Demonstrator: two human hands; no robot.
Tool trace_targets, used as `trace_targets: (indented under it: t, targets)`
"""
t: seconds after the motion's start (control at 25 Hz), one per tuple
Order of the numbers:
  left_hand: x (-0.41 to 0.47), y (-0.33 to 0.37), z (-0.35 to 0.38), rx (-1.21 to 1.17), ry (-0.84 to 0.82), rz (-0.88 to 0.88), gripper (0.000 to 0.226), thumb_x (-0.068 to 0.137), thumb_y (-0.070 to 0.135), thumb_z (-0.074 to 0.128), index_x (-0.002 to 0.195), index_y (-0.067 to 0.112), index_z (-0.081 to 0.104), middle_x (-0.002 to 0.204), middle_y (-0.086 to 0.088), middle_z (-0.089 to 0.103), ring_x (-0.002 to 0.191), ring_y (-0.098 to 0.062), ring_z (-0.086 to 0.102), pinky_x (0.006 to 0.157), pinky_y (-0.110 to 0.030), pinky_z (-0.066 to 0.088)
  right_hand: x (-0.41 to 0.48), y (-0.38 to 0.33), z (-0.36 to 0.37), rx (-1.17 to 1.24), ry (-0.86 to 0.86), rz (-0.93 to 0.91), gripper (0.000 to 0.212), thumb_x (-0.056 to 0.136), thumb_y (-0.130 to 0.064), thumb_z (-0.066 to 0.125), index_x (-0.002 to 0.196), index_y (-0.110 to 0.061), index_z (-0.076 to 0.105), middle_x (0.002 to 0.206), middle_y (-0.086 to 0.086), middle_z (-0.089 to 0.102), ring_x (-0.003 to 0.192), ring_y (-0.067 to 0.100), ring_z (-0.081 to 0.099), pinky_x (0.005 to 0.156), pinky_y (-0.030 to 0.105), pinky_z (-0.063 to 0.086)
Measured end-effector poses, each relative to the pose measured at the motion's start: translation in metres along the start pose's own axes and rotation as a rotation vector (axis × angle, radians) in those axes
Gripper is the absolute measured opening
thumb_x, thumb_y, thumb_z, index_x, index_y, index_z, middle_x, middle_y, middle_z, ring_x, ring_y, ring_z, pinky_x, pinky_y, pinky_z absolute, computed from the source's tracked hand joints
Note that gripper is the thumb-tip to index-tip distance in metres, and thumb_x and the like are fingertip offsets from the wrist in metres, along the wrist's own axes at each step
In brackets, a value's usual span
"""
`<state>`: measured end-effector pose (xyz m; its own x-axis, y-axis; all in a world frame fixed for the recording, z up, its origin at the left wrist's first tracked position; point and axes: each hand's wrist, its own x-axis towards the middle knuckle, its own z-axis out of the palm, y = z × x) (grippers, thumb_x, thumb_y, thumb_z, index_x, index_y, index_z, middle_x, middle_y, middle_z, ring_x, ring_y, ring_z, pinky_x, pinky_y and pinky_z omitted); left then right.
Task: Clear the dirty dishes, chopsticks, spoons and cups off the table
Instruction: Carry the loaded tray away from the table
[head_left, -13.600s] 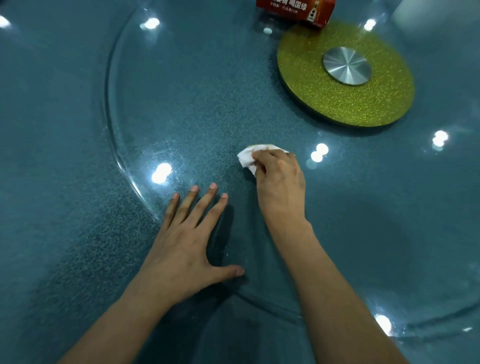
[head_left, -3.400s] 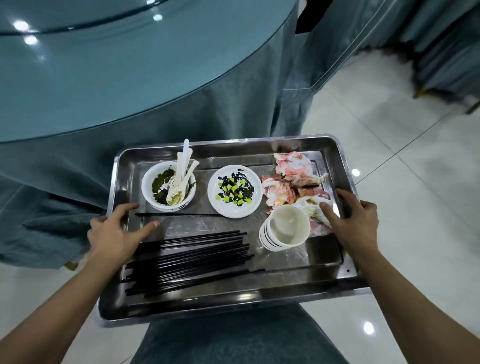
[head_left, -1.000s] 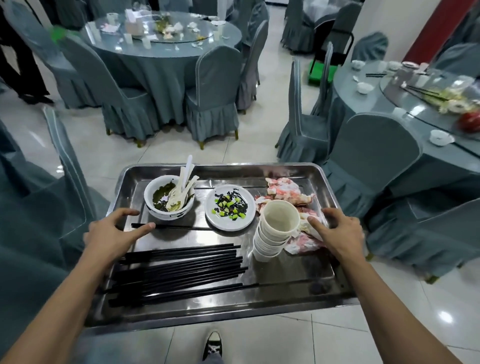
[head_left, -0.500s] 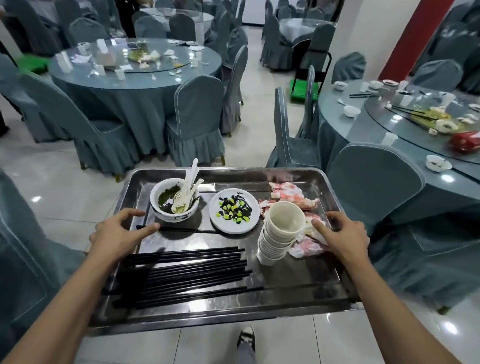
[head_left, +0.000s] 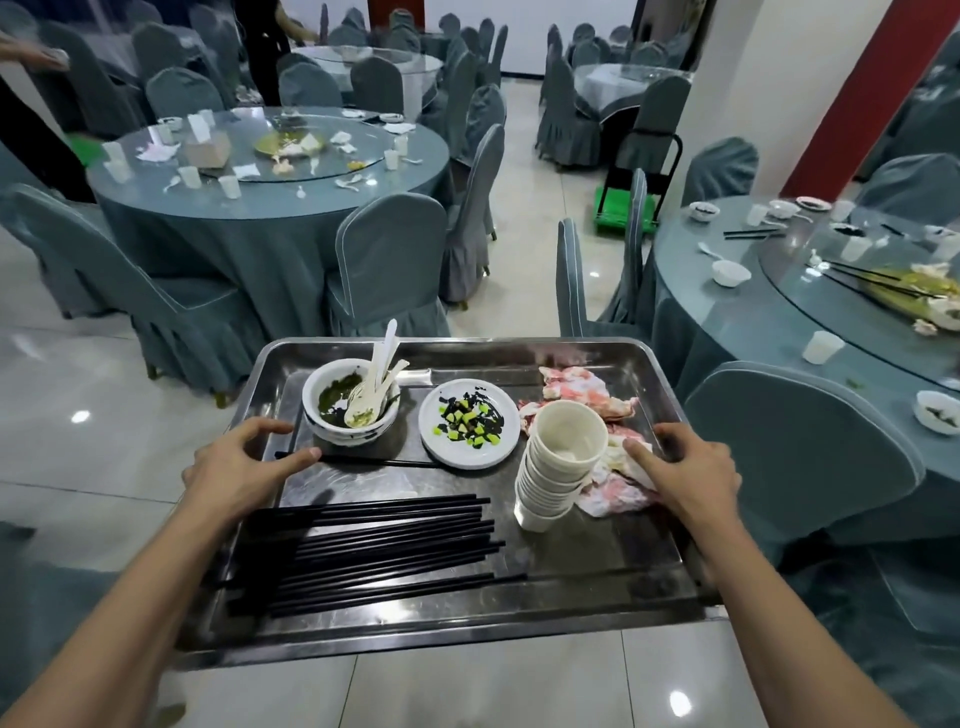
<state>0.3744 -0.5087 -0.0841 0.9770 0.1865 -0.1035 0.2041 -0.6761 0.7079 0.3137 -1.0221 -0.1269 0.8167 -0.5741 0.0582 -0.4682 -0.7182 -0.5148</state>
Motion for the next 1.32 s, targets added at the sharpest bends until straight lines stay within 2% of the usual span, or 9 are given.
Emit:
trace_targets:
  t: [0.16, 0.36, 0.56, 0.64, 0.8, 1.0, 1.16, 1.32]
  targets:
    - [0.055, 0.036, 0.017, -0.015, -0.004, 0.008, 0.069, 0.05, 0.08, 0.075, 0.108, 0.044, 0.066, 0.137, -0.008, 0.063, 0.127, -0.037, 0.054, 0.108, -0.061, 0.041, 0.069, -0.017, 0.009, -0.009, -0.008, -0.007, 0.073, 0.069, -0.09, 0.051, 0.124, -0.044, 0.061, 0.117, 0.014, 0.066, 0.122, 0.034, 0.049, 0.102, 0.05, 0.039]
    - [0.139, 0.071, 0.03, 0.0, 0.007, 0.018, 0.063, 0.055, 0.072, 0.081, 0.109, 0.041, 0.067, 0.135, -0.007, 0.064, 0.123, -0.034, 0.057, 0.107, -0.058, 0.043, 0.141, -0.047, 0.028, 0.005, -0.018, 0.022, 0.079, 0.061, -0.095, 0.044, 0.121, -0.047, 0.061, 0.121, 0.009, 0.066, 0.125, 0.032, 0.048, 0.106, 0.05, 0.037]
    - [0.246, 0.094, 0.043, -0.031, -0.032, 0.057, 0.071, 0.039, 0.089, 0.076, 0.096, 0.049, 0.065, 0.133, -0.005, 0.066, 0.123, -0.032, 0.059, 0.108, -0.058, 0.043, 0.218, -0.08, 0.049, 0.008, 0.021, 0.053, 0.081, 0.058, -0.098, 0.044, 0.118, -0.046, 0.062, 0.117, 0.009, 0.068, 0.124, 0.032, 0.049, 0.106, 0.051, 0.038]
    - [0.292, 0.108, 0.042, 0.008, -0.054, 0.079, 0.069, 0.044, 0.087, 0.077, 0.1, 0.049, 0.065, 0.134, -0.004, 0.066, 0.123, -0.032, 0.059, 0.108, -0.057, 0.043, 0.247, -0.099, 0.058, 0.016, 0.043, 0.087, 0.082, 0.056, -0.1, 0.044, 0.116, -0.046, 0.063, 0.116, 0.008, 0.068, 0.122, 0.032, 0.053, 0.105, 0.051, 0.04]
    - [0.383, 0.144, 0.043, 0.07, -0.075, 0.131, 0.054, 0.061, 0.07, 0.083, 0.106, 0.047, 0.064, 0.138, -0.005, 0.063, 0.132, -0.034, 0.052, 0.112, -0.057, 0.037, 0.305, -0.141, 0.074, 0.014, 0.083, 0.131, 0.083, 0.054, -0.1, 0.044, 0.113, -0.046, 0.064, 0.116, 0.008, 0.068, 0.12, 0.032, 0.054, 0.102, 0.05, 0.039]
    - [0.466, 0.184, 0.049, 0.107, -0.097, 0.18, 0.055, 0.062, 0.073, 0.079, 0.107, 0.048, 0.061, 0.139, -0.004, 0.062, 0.133, -0.035, 0.049, 0.112, -0.056, 0.036, 0.369, -0.174, 0.083, 0.018, 0.113, 0.153, 0.085, 0.053, -0.1, 0.046, 0.116, -0.046, 0.062, 0.117, 0.007, 0.068, 0.12, 0.031, 0.054, 0.101, 0.049, 0.039]
    - [0.531, 0.215, 0.068, 0.118, -0.116, 0.181, 0.068, 0.051, 0.085, 0.069, 0.109, 0.05, 0.061, 0.137, -0.005, 0.063, 0.132, -0.036, 0.049, 0.109, -0.055, 0.037, 0.427, -0.187, 0.092, 0.015, 0.142, 0.169, 0.087, 0.053, -0.102, 0.046, 0.117, -0.045, 0.062, 0.119, 0.004, 0.069, 0.119, 0.03, 0.057, 0.103, 0.05, 0.041]
    - [0.594, 0.244, 0.094, 0.13, -0.107, 0.183, 0.066, 0.054, 0.084, 0.073, 0.11, 0.051, 0.062, 0.139, -0.003, 0.062, 0.132, -0.039, 0.048, 0.109, -0.056, 0.037, 0.493, -0.196, 0.103, 0.019, 0.159, 0.178, 0.096, 0.048, -0.107, 0.041, 0.118, -0.046, 0.061, 0.12, 0.003, 0.069, 0.118, 0.03, 0.06, 0.104, 0.051, 0.045]
